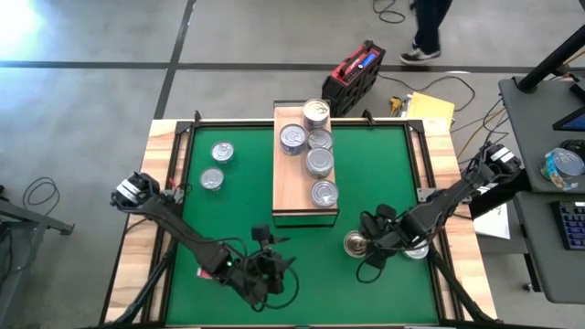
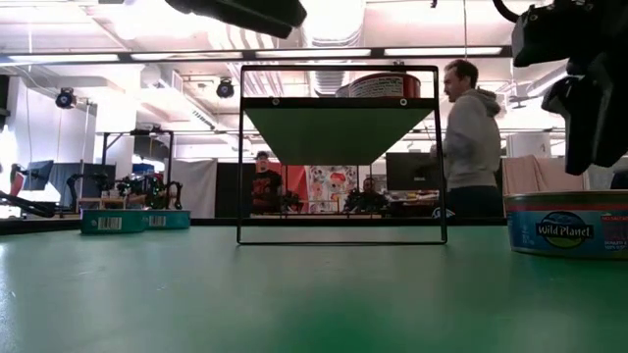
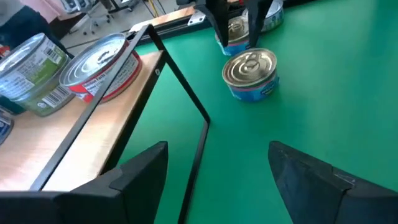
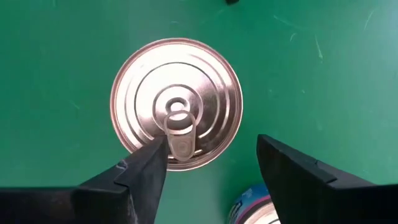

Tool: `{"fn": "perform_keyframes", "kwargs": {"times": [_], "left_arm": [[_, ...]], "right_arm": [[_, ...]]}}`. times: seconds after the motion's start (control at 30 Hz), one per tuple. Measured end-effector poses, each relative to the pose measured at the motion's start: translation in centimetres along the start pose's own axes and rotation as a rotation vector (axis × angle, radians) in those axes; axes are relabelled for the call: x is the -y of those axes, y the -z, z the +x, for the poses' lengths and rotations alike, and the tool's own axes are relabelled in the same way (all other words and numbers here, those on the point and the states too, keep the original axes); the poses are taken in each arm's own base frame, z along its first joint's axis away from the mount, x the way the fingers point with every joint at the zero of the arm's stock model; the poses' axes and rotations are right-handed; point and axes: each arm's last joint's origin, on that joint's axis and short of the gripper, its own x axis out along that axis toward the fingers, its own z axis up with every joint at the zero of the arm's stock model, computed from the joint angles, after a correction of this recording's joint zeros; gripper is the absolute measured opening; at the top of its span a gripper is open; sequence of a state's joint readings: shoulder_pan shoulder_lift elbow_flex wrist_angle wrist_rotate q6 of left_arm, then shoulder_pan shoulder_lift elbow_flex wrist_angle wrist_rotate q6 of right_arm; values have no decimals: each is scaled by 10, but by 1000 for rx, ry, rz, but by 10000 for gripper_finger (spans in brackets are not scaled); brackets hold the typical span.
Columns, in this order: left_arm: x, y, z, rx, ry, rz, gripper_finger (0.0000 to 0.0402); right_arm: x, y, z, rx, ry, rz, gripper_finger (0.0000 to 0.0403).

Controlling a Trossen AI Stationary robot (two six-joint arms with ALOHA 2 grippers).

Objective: Stack canned seafood by type on shelf
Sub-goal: Stack the top dark blue tuna can on top of the dark blue can on the shelf

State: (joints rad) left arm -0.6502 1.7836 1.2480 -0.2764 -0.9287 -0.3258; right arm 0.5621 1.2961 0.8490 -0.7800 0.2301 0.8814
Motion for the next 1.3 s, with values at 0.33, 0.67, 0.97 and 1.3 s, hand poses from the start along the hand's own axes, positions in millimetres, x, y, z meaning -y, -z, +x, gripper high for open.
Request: {"fn": "perform_keyframes", "kwargs": {"times": [0.33,0.67,0.97,1.3], "left_arm": [[4,0,-5,10,11,-44,261],[4,0,-6,11,14,-72,261],[4,1,-6,6,12,-66,261],[4,1,-6,6,13,-83,261]], "right_arm": [[0,1,0,-1,7,-176,129],[5,14,5,-100,95,-327,13],[-3,17,23,-109,131,-356,9],[-20,7,33,8,21,-349,9]]}}
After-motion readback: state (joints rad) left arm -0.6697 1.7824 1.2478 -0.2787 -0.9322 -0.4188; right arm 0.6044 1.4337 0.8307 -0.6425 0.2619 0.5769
